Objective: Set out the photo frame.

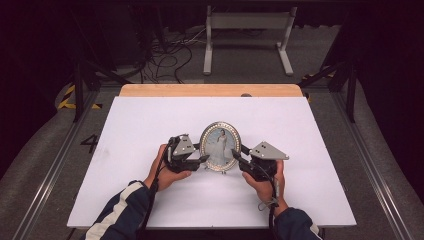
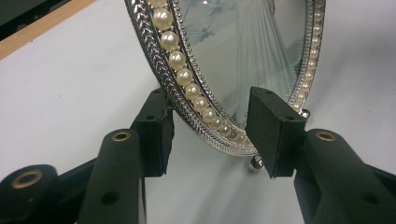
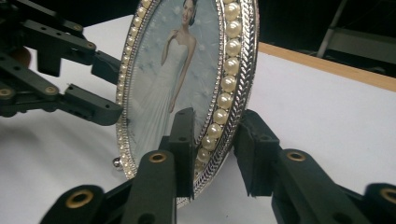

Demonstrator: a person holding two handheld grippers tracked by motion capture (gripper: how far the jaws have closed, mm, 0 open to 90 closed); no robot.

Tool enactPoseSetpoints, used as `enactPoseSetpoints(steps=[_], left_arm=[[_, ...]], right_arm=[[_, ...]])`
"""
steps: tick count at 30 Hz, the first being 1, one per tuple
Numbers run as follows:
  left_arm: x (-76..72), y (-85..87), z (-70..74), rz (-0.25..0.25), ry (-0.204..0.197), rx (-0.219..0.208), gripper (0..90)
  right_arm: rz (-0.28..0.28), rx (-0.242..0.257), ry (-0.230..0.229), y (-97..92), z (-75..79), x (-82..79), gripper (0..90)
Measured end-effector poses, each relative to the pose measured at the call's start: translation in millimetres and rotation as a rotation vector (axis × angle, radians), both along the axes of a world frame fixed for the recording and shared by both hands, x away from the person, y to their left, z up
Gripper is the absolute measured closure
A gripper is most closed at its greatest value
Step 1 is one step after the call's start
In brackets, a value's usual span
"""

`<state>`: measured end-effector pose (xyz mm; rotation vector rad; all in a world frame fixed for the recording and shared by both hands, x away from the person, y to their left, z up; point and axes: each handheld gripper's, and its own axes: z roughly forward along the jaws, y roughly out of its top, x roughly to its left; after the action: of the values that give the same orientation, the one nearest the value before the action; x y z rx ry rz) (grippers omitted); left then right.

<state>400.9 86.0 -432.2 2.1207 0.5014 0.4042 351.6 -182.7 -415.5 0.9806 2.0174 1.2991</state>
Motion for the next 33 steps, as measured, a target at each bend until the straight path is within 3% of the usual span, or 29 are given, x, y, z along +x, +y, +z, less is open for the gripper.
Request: enactPoseSetpoints(steps=[6, 16, 33], left_arm=[[2.1, 3.2, 1.7, 0.013, 0.019, -0.047, 53.5], [0.6, 7.6, 3.3, 0.016, 0.003, -0.011, 62.6], [-1.6, 7.6, 3.0, 0.018, 0.002, 0.013, 61.5]], right_arm=[[0.003, 0.005, -0.002, -1.0, 1.5, -4.1, 73.6], [-0.015, 0.06, 0.019, 0.3, 0.2, 2.2, 74.0], [-0.021, 0.054, 0.012, 3.4, 0.2, 6.2, 73.2]])
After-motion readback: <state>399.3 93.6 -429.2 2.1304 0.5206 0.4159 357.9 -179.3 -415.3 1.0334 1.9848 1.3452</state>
